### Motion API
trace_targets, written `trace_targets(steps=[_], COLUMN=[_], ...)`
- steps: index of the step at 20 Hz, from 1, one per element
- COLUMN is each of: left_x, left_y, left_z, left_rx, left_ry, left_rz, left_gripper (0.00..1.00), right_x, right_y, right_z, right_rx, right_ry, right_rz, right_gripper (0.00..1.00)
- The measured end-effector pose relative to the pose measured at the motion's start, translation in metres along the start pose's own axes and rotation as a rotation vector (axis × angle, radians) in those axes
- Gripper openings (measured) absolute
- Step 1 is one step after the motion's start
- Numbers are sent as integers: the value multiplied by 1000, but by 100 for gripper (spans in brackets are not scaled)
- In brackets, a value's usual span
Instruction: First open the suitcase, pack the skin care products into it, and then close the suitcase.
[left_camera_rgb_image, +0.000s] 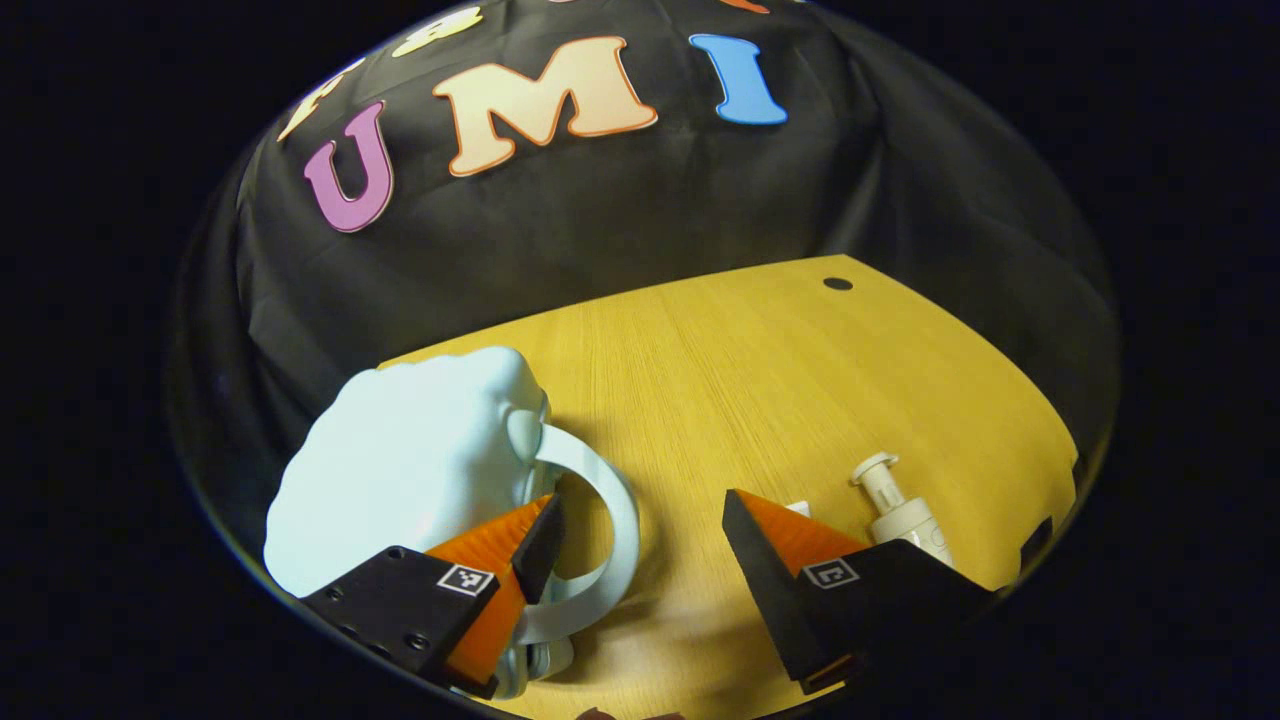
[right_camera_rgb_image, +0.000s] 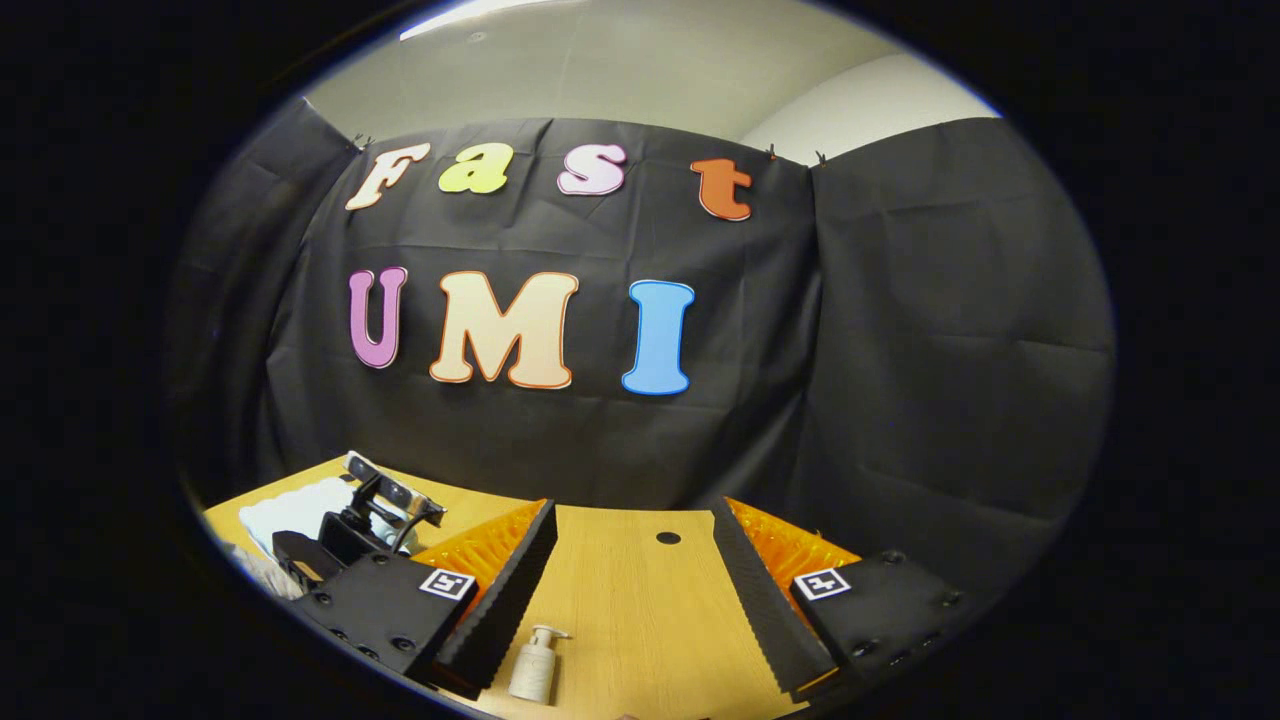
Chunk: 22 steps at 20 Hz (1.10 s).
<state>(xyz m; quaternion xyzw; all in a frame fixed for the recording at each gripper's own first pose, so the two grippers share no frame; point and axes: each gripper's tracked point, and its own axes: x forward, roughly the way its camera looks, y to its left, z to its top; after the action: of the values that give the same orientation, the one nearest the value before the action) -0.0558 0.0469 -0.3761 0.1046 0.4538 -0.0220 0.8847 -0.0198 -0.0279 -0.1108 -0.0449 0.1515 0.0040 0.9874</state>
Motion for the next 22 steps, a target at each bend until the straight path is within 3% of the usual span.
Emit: trace_targets(steps=[5, 7, 8, 10, 13, 17, 20, 21, 22], left_x=[27, 27, 27, 25, 21, -11, -45, -57, -69], left_y=[-3, 2, 15, 10, 6, -1, 13, 26, 40], left_z=[-12, -21, -19, -16, -11, 12, 59, 74, 92], left_rx=[1, -1, 10, -16, 14, -117, -222, -223, -227], left_ry=[62, 105, 101, 96, 122, 153, 68, 46, 14], left_rz=[-5, 22, 70, 42, -23, -150, -202, -200, -198], left_gripper=[88, 71, 55, 21, 12, 4, 2, 2, 2], right_x=[-6, -8, -7, -8, -6, -2, 4, 5, 8], right_y=[-4, -7, -8, -8, -8, -4, 3, 6, 11], right_z=[-6, -2, -2, -4, -4, -6, -10, -9, -7], right_rx=[-27, -36, -39, -42, -23, 6, 30, 36, 44], right_ry=[18, 6, 3, 1, 1, -7, -3, -7, -13], right_rz=[-13, -22, -25, -25, -21, -9, 9, 12, 19], right_gripper=[100, 100, 100, 100, 100, 100, 100, 95, 100])
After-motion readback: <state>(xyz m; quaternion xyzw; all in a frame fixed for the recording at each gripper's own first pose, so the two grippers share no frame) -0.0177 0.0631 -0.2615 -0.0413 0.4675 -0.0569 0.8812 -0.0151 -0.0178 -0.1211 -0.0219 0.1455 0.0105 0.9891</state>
